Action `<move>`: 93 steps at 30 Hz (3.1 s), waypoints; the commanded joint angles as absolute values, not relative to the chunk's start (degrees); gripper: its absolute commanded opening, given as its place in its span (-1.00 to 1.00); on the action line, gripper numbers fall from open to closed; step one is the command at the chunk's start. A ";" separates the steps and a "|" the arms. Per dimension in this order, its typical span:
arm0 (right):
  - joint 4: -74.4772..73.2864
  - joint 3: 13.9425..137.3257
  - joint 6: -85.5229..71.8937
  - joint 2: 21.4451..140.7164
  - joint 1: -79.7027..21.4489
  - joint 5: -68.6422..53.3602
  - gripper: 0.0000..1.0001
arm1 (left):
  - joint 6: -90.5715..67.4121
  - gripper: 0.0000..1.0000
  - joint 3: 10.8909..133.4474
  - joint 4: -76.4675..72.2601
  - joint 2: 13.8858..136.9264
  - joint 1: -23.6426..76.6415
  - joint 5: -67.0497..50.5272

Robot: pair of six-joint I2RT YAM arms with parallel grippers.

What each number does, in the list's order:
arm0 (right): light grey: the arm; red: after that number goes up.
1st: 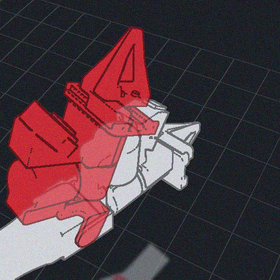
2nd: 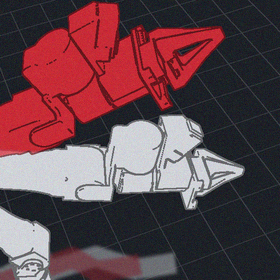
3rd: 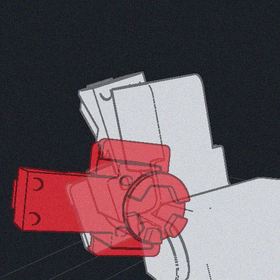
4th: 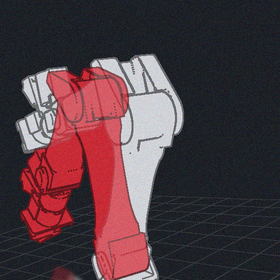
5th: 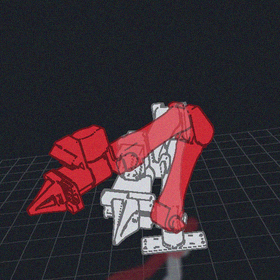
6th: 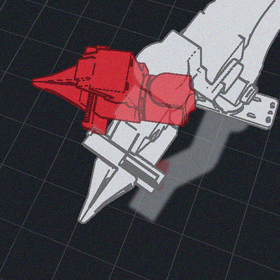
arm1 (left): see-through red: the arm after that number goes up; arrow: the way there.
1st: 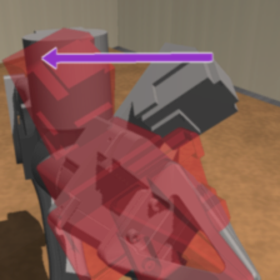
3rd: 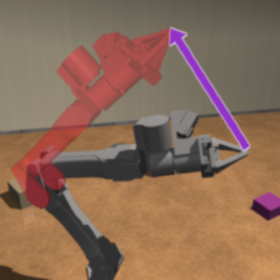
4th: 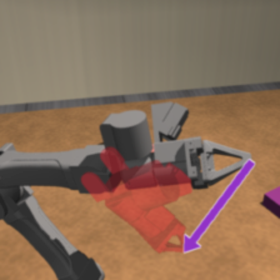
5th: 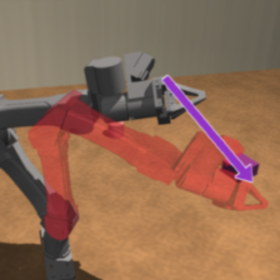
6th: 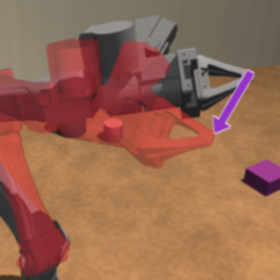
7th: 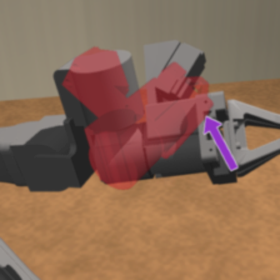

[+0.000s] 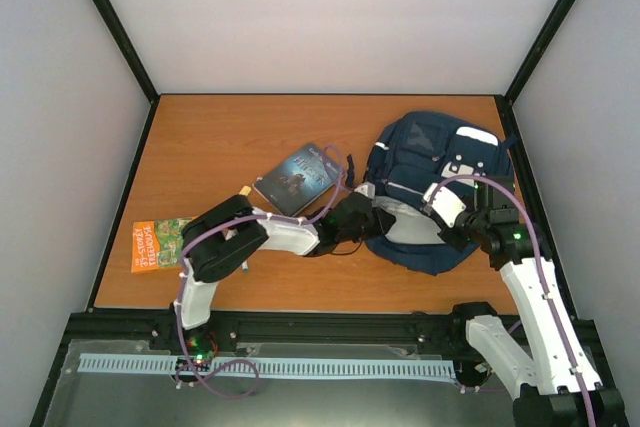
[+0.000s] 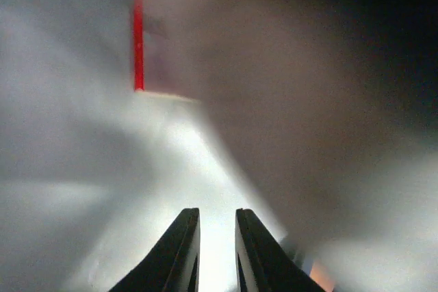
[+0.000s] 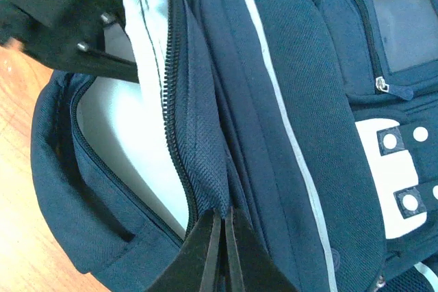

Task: Pack the student bag
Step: Adjust the book in the student bag, then pick up the book from the center of the board.

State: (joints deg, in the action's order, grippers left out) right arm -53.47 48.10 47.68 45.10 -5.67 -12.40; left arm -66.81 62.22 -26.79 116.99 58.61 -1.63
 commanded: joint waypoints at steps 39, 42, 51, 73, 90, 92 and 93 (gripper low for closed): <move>-51.72 52.89 37.15 54.80 -6.83 -40.37 0.57 | -24.35 0.99 98.96 44.89 118.35 21.35 -1.76; -50.19 52.87 34.81 57.28 -7.39 -40.36 0.56 | -22.94 1.00 102.71 45.72 122.43 20.58 -2.29; -44.66 57.06 25.93 66.83 -9.81 -40.25 0.54 | -19.42 0.99 100.76 42.82 125.23 20.48 -5.56; -38.24 64.16 20.45 87.36 -18.54 -34.80 0.31 | -32.38 0.65 61.14 22.51 103.13 23.09 -10.61; -37.56 76.21 15.97 105.01 -24.08 -31.43 0.13 | -39.16 0.89 52.37 25.19 92.14 31.11 -4.56; -37.39 78.04 14.89 107.36 -24.11 -31.00 0.10 | -39.81 0.93 53.54 27.05 89.39 30.99 -3.97; -37.40 79.02 14.47 108.51 -24.23 -31.07 0.08 | -39.92 0.94 54.24 27.30 88.70 30.96 -3.68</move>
State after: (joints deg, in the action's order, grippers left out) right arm -37.87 75.24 17.12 105.14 -23.73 -32.03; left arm -37.17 52.29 22.50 93.54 31.14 -6.11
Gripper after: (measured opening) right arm 0.555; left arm 0.957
